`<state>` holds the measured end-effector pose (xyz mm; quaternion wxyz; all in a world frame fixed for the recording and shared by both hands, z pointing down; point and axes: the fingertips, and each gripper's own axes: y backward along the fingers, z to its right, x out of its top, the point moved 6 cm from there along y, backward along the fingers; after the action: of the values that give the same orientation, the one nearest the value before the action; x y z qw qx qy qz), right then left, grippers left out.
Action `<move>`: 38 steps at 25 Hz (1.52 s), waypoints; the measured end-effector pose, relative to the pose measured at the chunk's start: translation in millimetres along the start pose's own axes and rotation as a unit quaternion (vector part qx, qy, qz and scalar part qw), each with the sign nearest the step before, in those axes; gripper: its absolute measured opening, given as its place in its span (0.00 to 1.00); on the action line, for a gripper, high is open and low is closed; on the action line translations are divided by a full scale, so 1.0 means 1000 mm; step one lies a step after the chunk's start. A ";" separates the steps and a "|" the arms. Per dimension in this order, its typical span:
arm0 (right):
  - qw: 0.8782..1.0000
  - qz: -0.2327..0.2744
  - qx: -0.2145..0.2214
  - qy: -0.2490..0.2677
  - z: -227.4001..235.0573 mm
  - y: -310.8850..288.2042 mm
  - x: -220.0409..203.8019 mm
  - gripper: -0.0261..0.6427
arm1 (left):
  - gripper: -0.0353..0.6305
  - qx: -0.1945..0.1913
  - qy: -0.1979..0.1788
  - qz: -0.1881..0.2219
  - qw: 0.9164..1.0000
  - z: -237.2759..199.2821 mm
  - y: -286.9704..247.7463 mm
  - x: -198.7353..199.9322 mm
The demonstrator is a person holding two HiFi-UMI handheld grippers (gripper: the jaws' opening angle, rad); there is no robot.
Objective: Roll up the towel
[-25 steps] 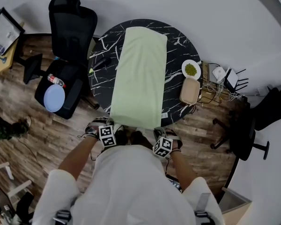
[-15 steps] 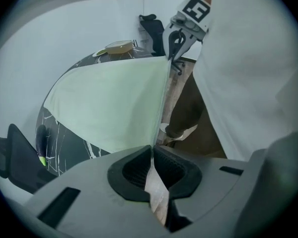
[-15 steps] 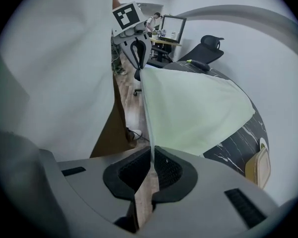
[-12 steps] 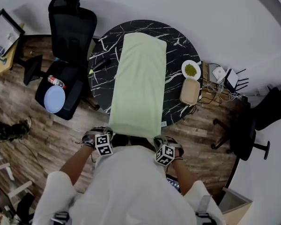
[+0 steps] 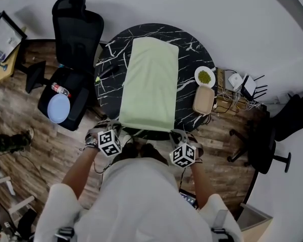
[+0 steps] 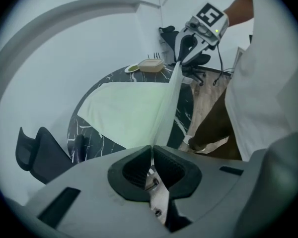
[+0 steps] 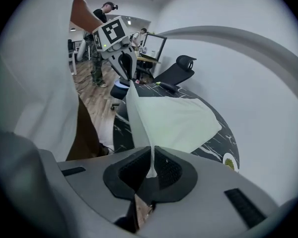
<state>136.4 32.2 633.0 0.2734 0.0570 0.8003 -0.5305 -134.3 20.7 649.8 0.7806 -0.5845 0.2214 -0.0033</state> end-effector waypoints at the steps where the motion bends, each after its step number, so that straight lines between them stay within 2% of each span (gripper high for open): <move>1: 1.000 -0.002 -0.004 0.000 0.008 -0.006 0.000 0.06 | 0.08 0.007 0.000 0.001 1.000 -0.008 -0.004 0.004; 5: 1.000 -0.018 -0.011 0.000 0.039 -0.036 -0.002 0.06 | 0.08 0.025 -0.001 -0.004 1.000 -0.040 -0.025 0.019; 9: 0.999 -0.037 -0.008 -0.005 0.065 -0.066 -0.005 0.06 | 0.08 0.021 0.002 -0.026 0.999 -0.060 -0.051 0.023; 14: 0.998 -0.052 -0.009 -0.018 0.086 -0.092 -0.001 0.07 | 0.08 0.026 0.027 -0.042 0.998 -0.079 -0.069 0.025; 15: 0.998 -0.056 -0.007 -0.024 0.088 -0.095 -0.002 0.12 | 0.16 0.023 0.035 -0.044 0.998 -0.081 -0.072 0.025; 16: 0.998 -0.059 -0.007 -0.029 0.088 -0.097 -0.003 0.21 | 0.33 0.020 0.046 -0.046 0.998 -0.082 -0.073 0.025; 17: 0.998 -0.058 -0.011 -0.034 0.089 -0.097 -0.004 0.25 | 0.42 0.019 0.057 -0.045 0.997 -0.083 -0.074 0.025; 18: 0.998 -0.055 -0.019 -0.034 0.089 -0.095 -0.004 0.26 | 0.44 0.022 0.066 -0.041 0.997 -0.084 -0.073 0.024; 21: 0.999 -0.039 -0.027 -0.016 0.078 -0.083 -0.004 0.26 | 0.44 0.028 0.068 -0.030 0.997 -0.078 -0.067 0.019; 26: 0.996 -0.056 0.035 0.052 0.029 -0.072 -0.027 0.23 | 0.44 -0.004 0.025 -0.019 0.999 -0.043 -0.060 0.002; 30: 0.993 -0.073 0.055 0.074 0.012 -0.076 -0.040 0.23 | 0.44 -0.036 -0.011 -0.031 0.999 -0.011 -0.068 -0.010; 33: 0.990 -0.085 0.067 0.088 0.008 -0.082 -0.042 0.23 | 0.44 -0.042 -0.017 -0.040 0.998 -0.001 -0.074 -0.013; 38: 0.987 -0.098 0.083 0.093 0.004 -0.089 -0.046 0.23 | 0.28 -0.032 -0.009 -0.051 0.998 -0.007 -0.083 -0.011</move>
<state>142.5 -1.1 727.8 0.1386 0.0496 0.7774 -0.6115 -125.8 -9.1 728.0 0.7621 -0.6201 0.1837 -0.0307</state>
